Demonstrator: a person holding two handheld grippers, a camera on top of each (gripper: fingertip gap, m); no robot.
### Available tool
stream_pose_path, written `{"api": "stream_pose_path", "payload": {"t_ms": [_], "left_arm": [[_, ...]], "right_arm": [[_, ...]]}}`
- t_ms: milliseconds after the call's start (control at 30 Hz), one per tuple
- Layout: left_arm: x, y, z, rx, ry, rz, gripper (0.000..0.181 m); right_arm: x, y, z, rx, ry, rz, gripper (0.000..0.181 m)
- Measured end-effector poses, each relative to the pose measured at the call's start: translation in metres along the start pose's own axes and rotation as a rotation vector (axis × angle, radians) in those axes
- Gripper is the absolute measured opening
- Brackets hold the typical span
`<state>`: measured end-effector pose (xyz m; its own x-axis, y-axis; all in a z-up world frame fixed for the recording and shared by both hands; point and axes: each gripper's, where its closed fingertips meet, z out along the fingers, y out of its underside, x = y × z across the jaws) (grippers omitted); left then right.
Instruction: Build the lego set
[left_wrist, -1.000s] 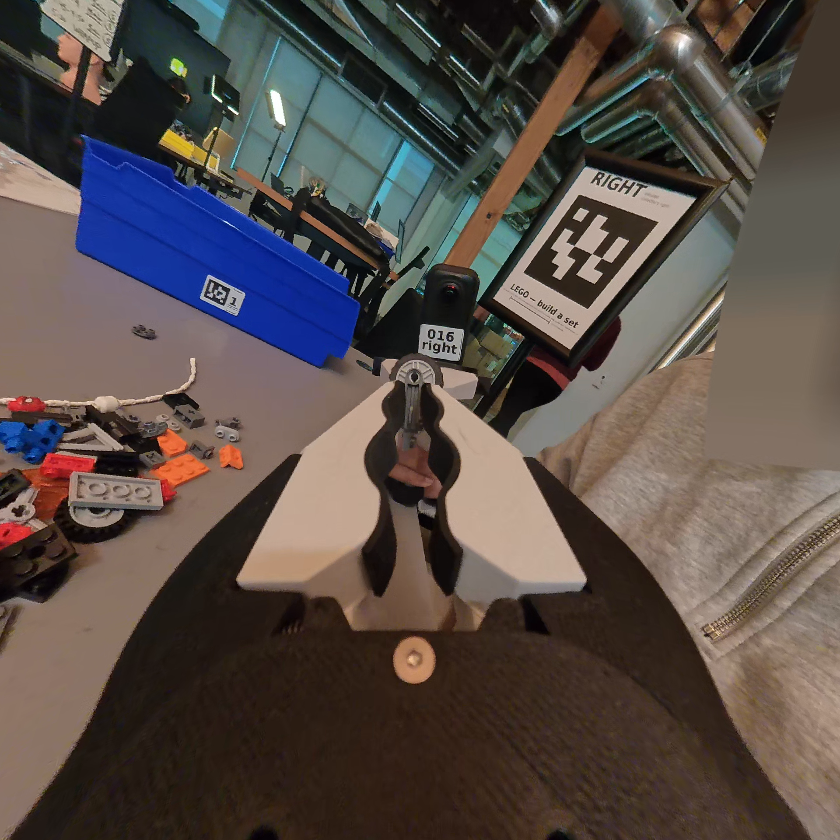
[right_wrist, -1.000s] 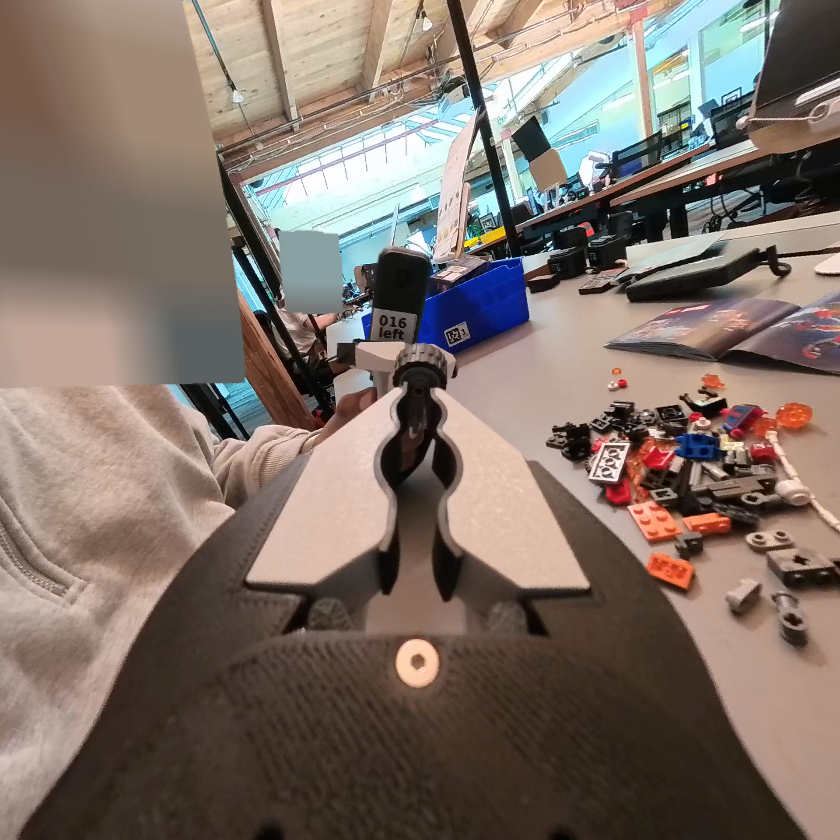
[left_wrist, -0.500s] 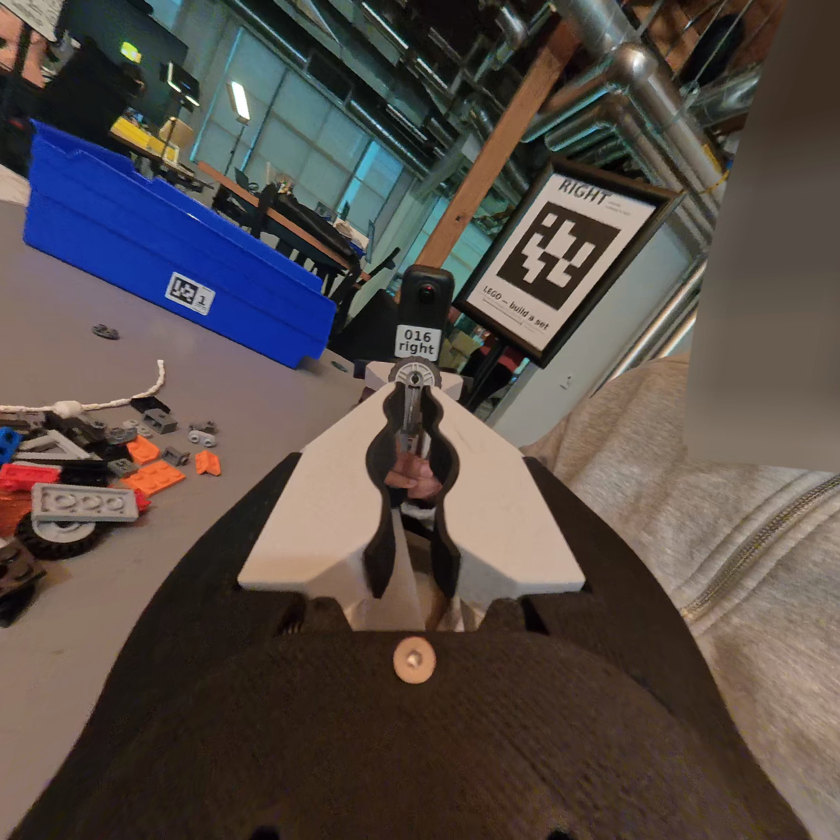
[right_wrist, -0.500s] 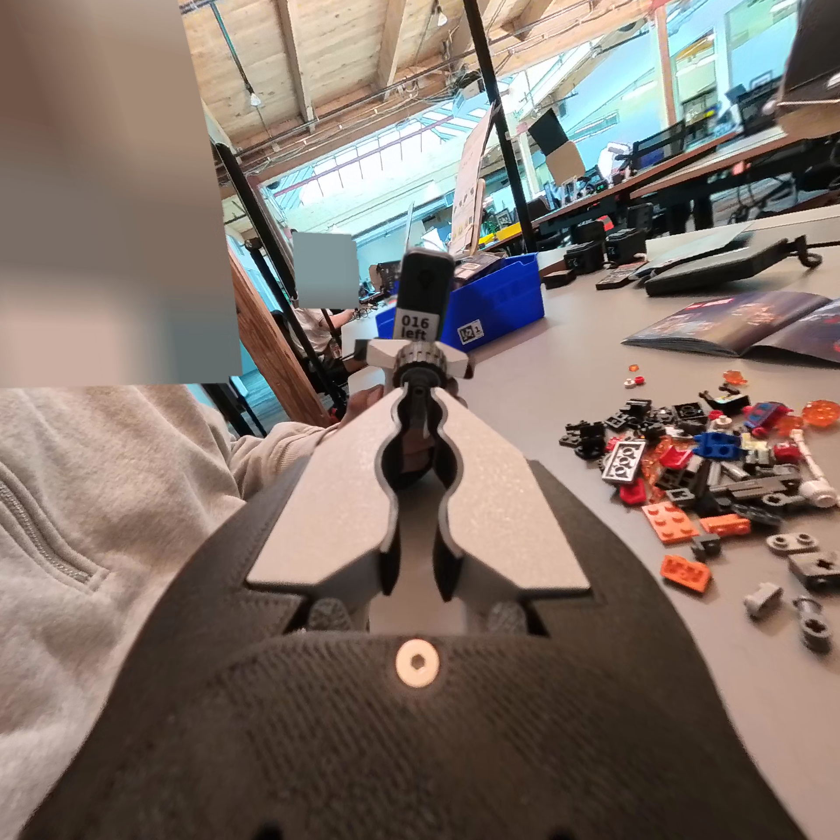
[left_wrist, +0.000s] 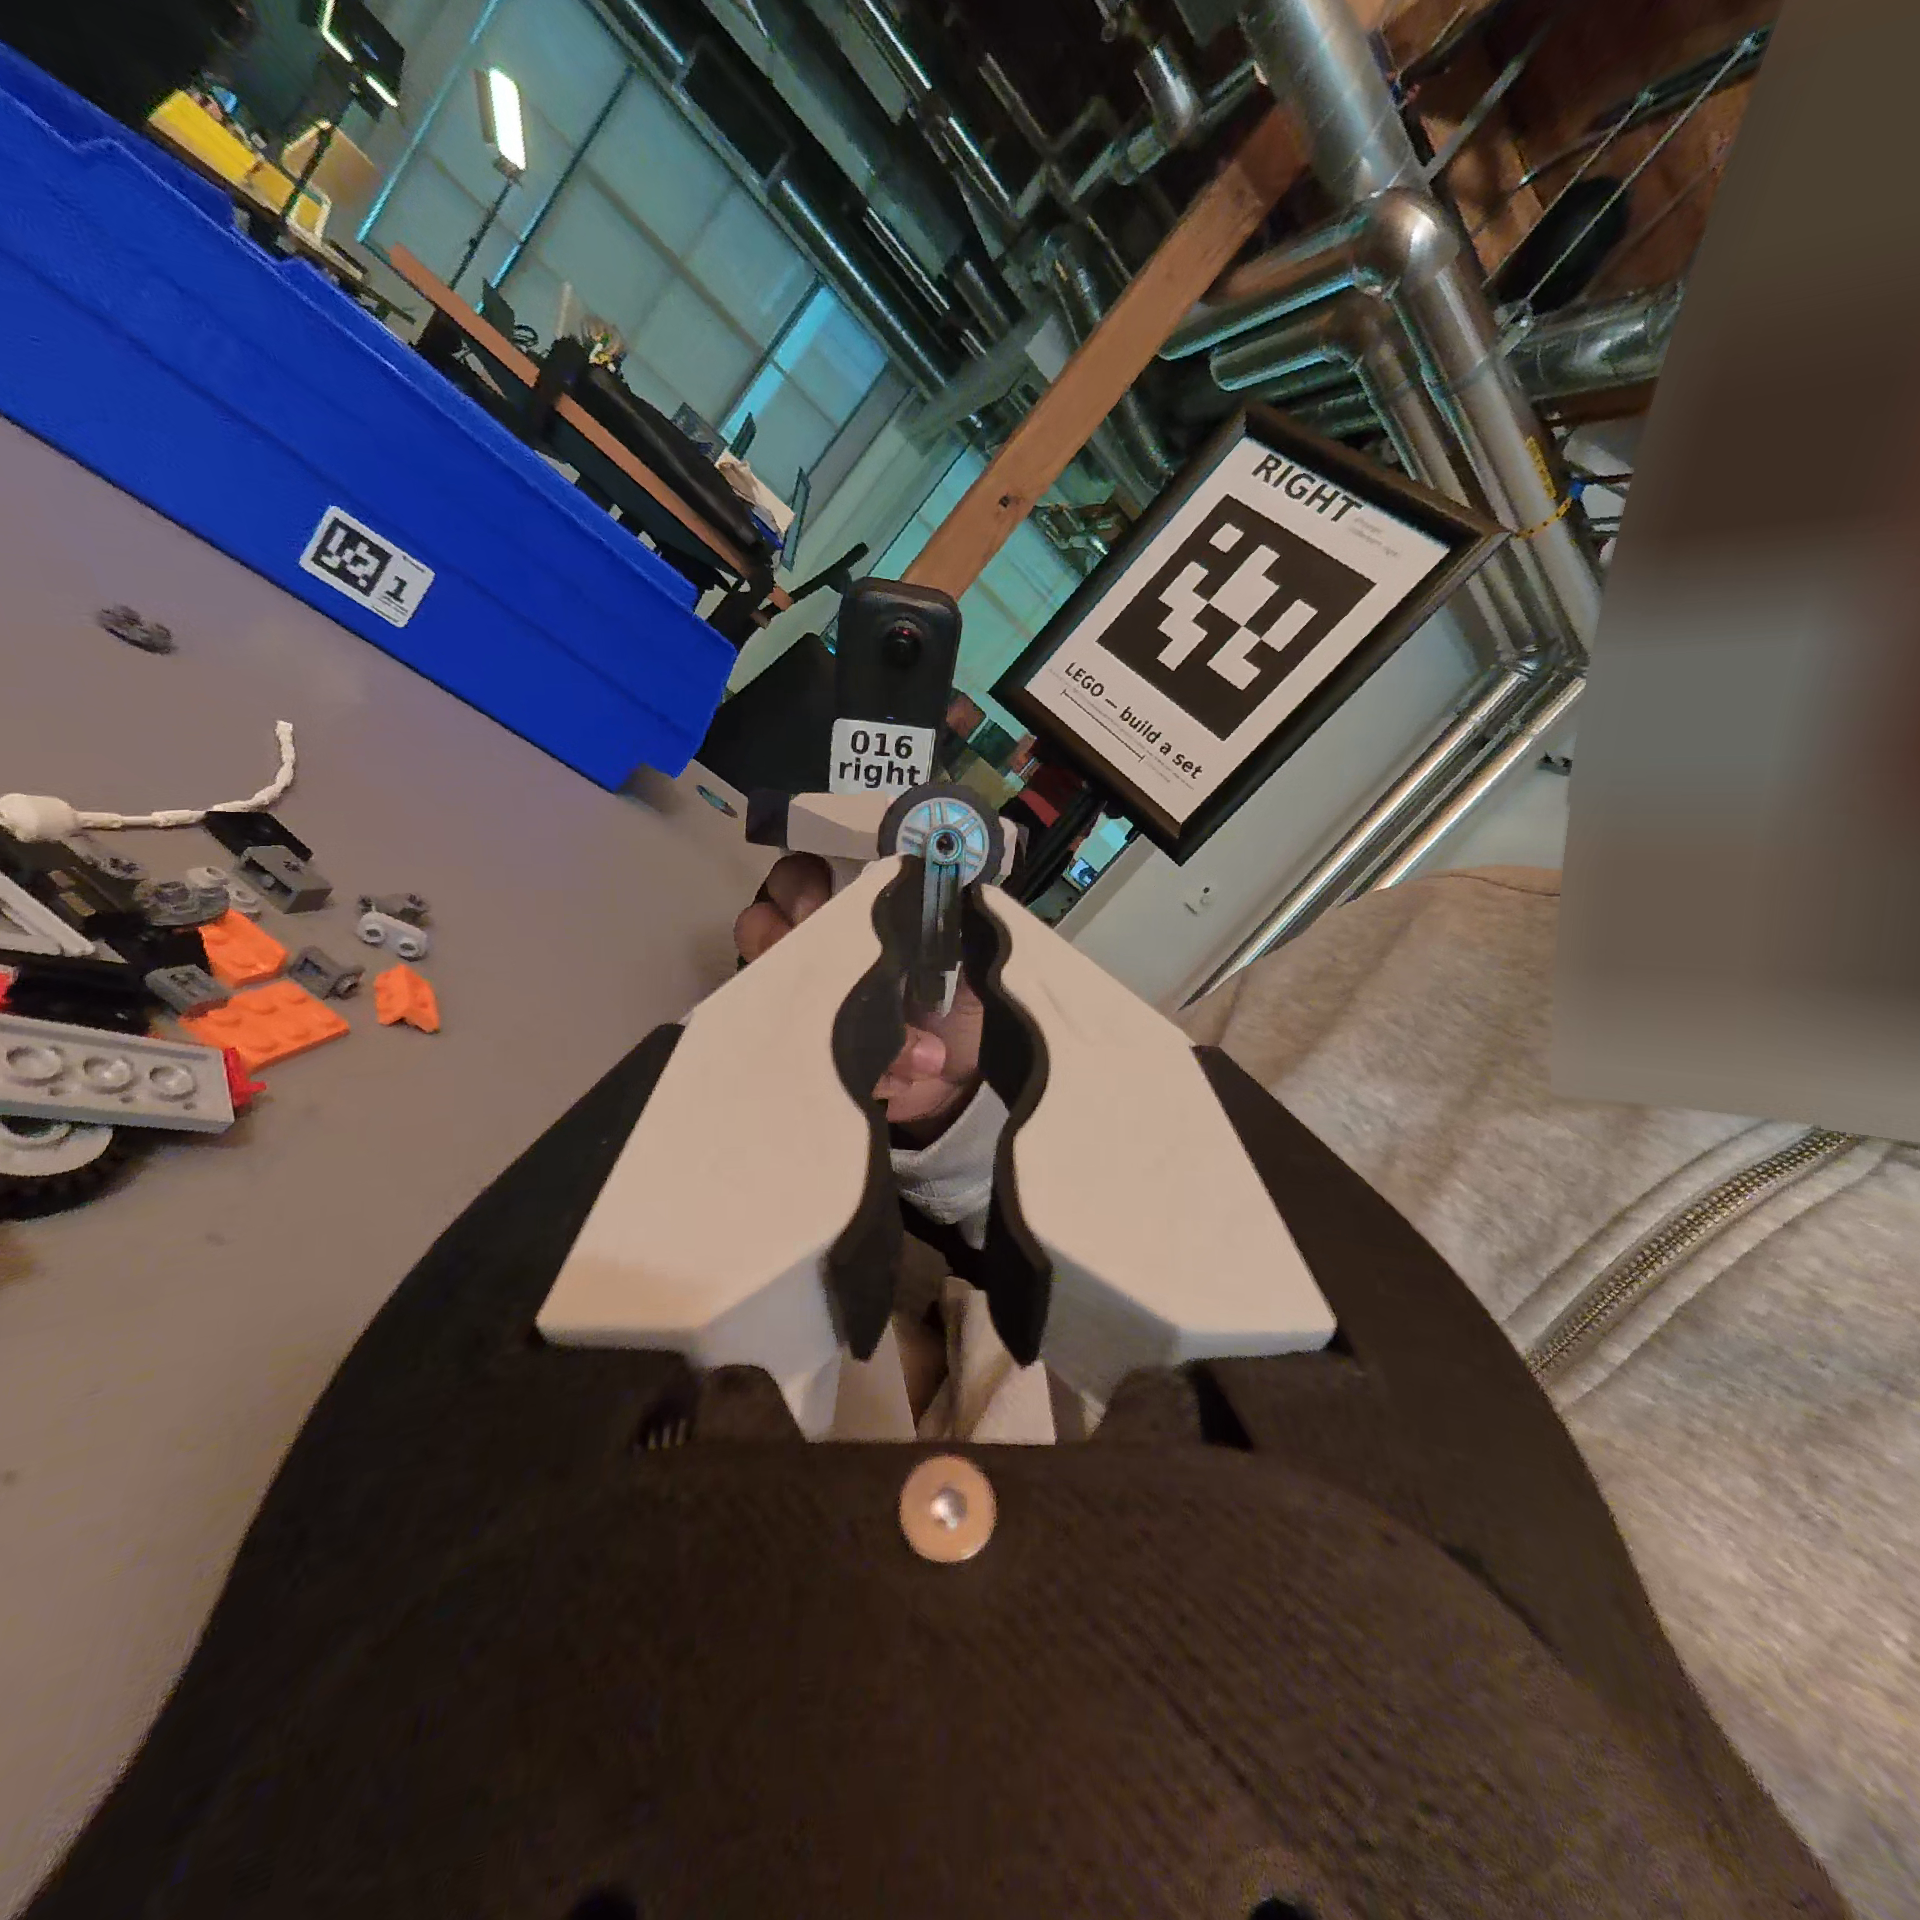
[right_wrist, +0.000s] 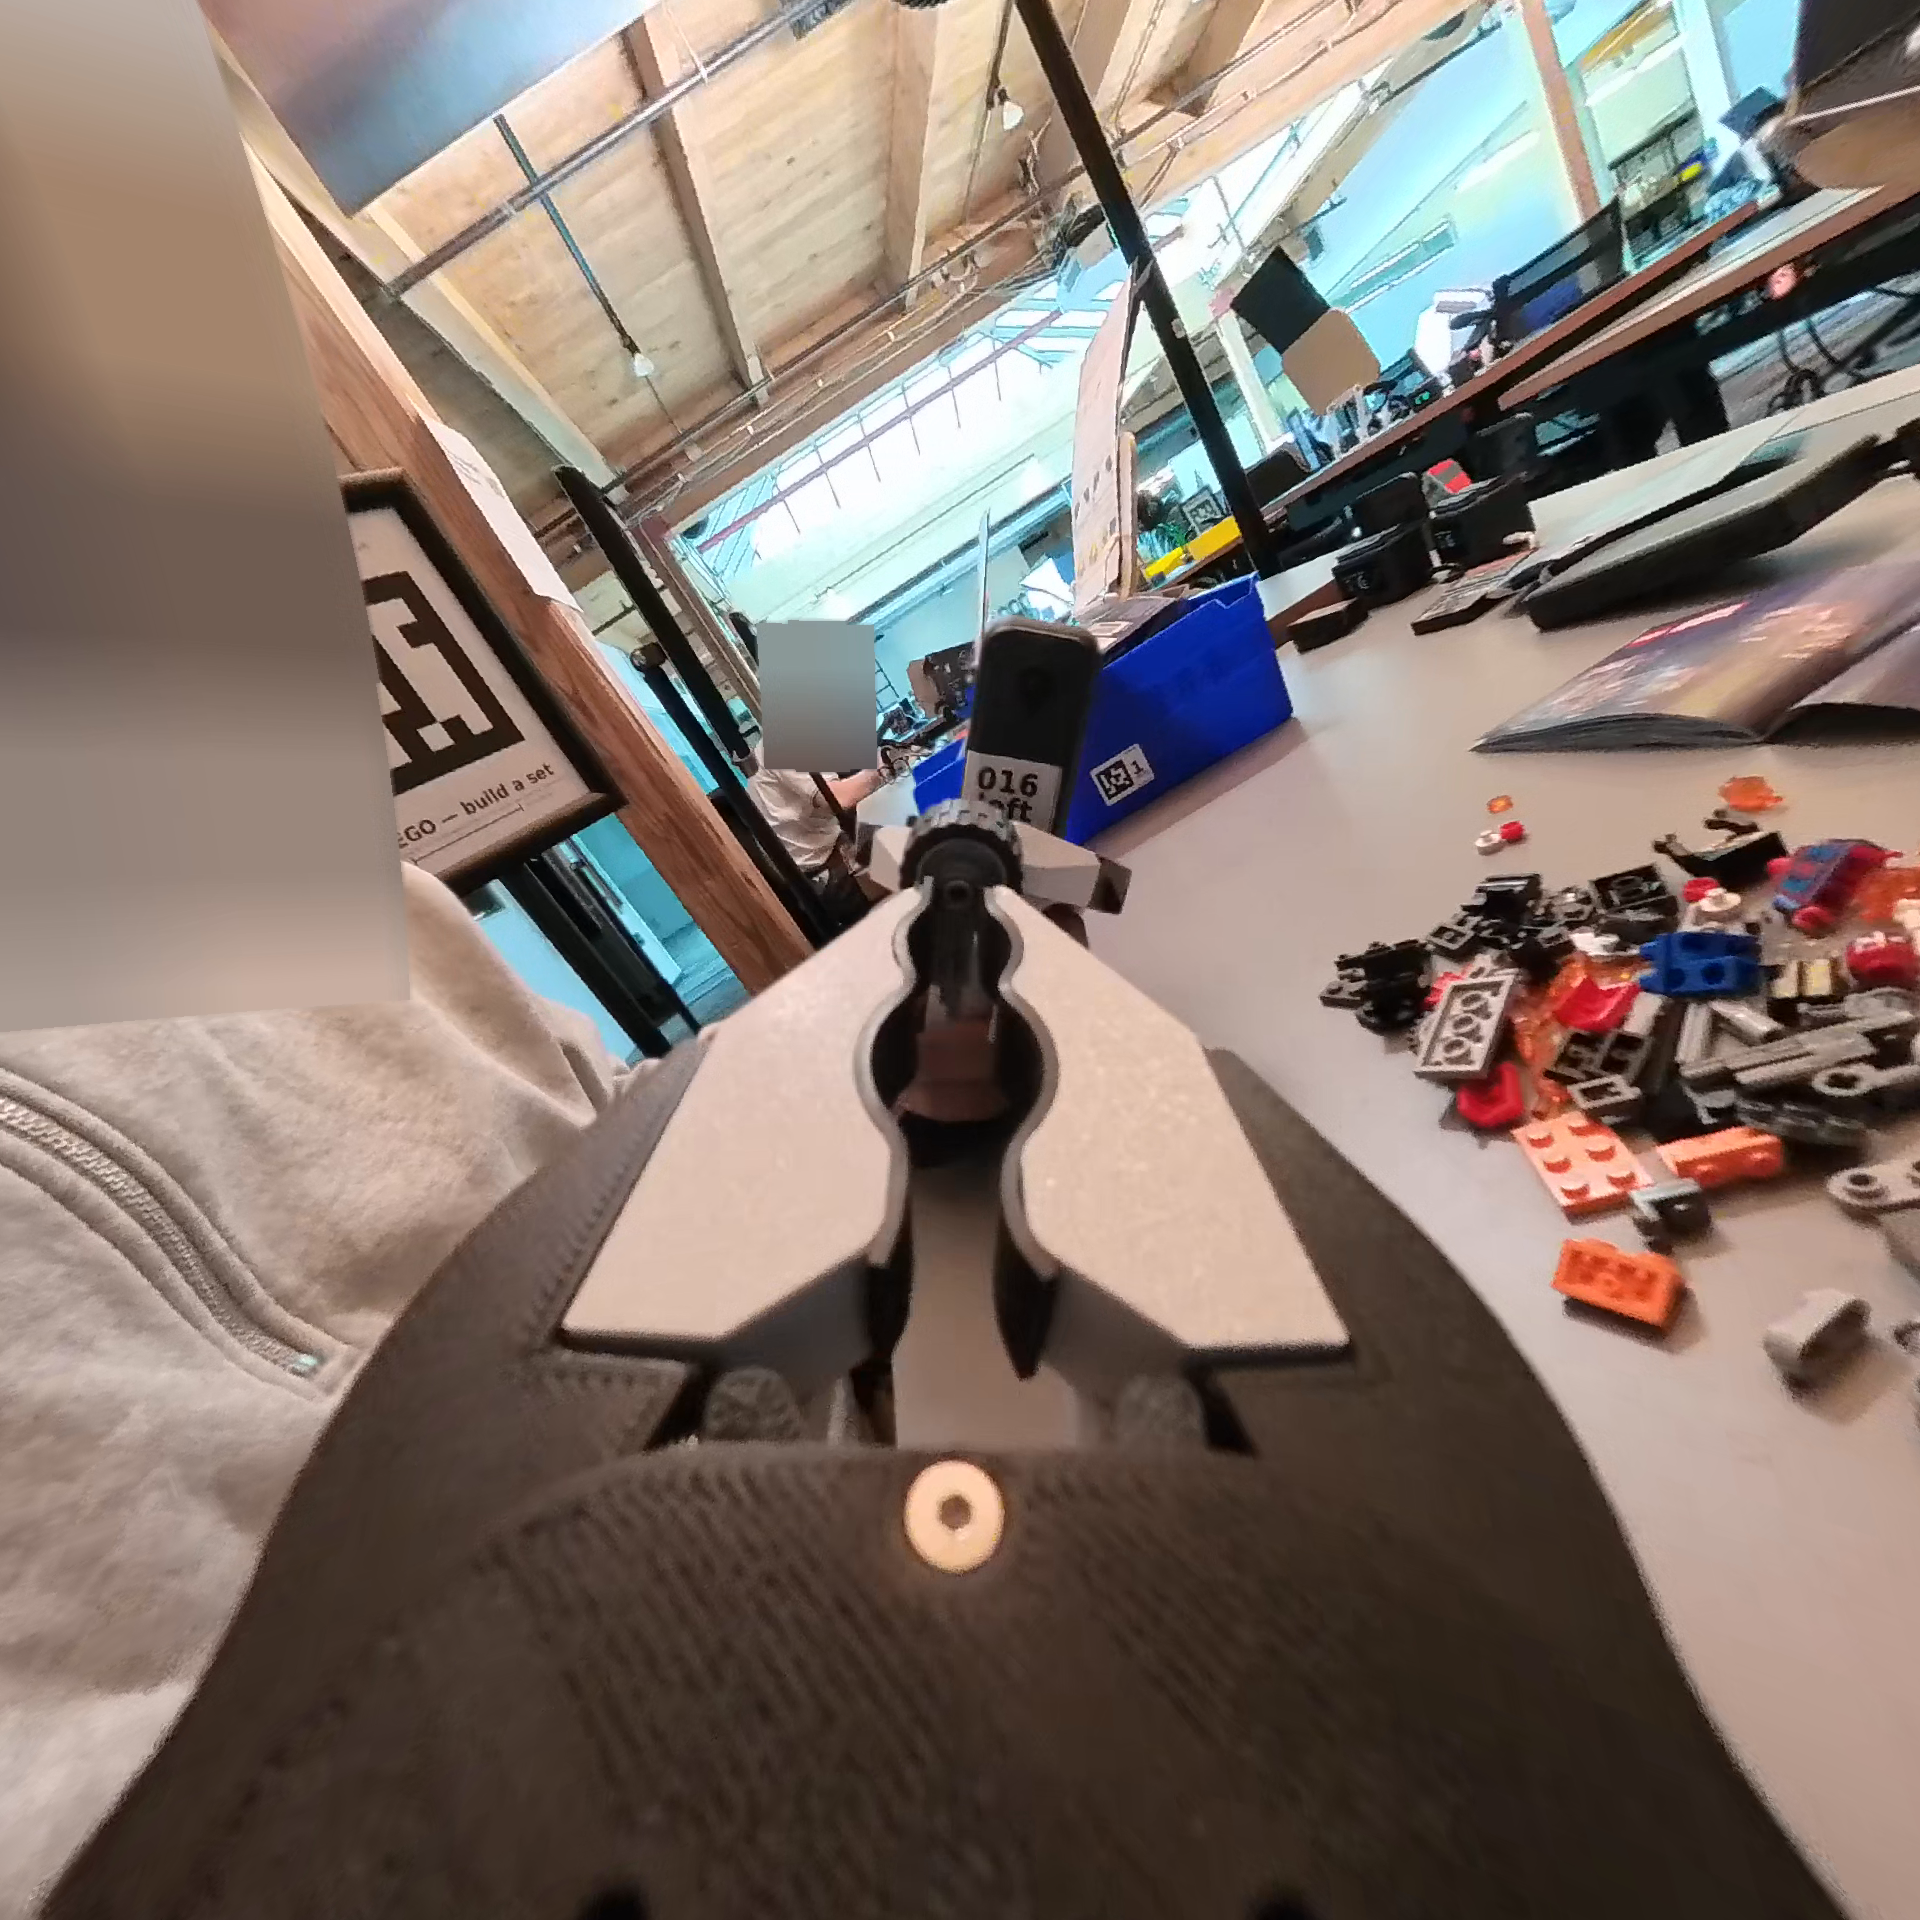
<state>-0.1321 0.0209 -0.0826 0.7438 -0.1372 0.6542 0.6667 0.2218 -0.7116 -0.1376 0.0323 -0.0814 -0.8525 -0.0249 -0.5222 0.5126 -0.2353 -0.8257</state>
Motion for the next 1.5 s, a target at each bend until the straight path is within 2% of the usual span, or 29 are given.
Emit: {"api": "stream_pose_path", "payload": {"t_ms": [100, 300, 600, 900, 1133, 1267, 1367, 1500], "left_arm": [[-0.001, -0.001, -0.001, 0.011, 0.015, -0.033, 0.006], [-0.001, -0.005, -0.004, 0.042, 0.014, -0.035, 0.007], [-0.005, 0.000, -0.003, 0.017, -0.011, -0.036, 0.005], [-0.004, 0.002, 0.001, 0.008, -0.010, -0.037, 0.006], [-0.003, 0.001, 0.000, 0.016, -0.006, -0.024, 0.006], [-0.004, 0.000, -0.002, 0.026, -0.010, -0.032, 0.005], [-0.003, 0.003, 0.000, 0.007, -0.009, -0.031, 0.005], [-0.003, 0.007, 0.003, -0.017, -0.011, -0.023, 0.005]], "right_arm": [[0.001, 0.001, 0.001, -0.004, 0.013, -0.007, 0.005], [0.005, 0.004, 0.004, -0.033, 0.045, -0.011, 0.020], [0.006, 0.016, 0.008, -0.131, 0.125, -0.126, 0.006], [0.003, 0.003, 0.003, -0.031, 0.128, -0.160, 0.005], [0.003, 0.004, 0.004, -0.034, 0.068, -0.066, 0.005], [0.002, -0.009, -0.007, 0.023, 0.072, -0.143, 0.009], [0.000, -0.007, -0.007, -0.011, 0.067, -0.207, 0.015], [-0.004, -0.005, -0.004, -0.020, 0.080, -0.273, 0.009]]}}
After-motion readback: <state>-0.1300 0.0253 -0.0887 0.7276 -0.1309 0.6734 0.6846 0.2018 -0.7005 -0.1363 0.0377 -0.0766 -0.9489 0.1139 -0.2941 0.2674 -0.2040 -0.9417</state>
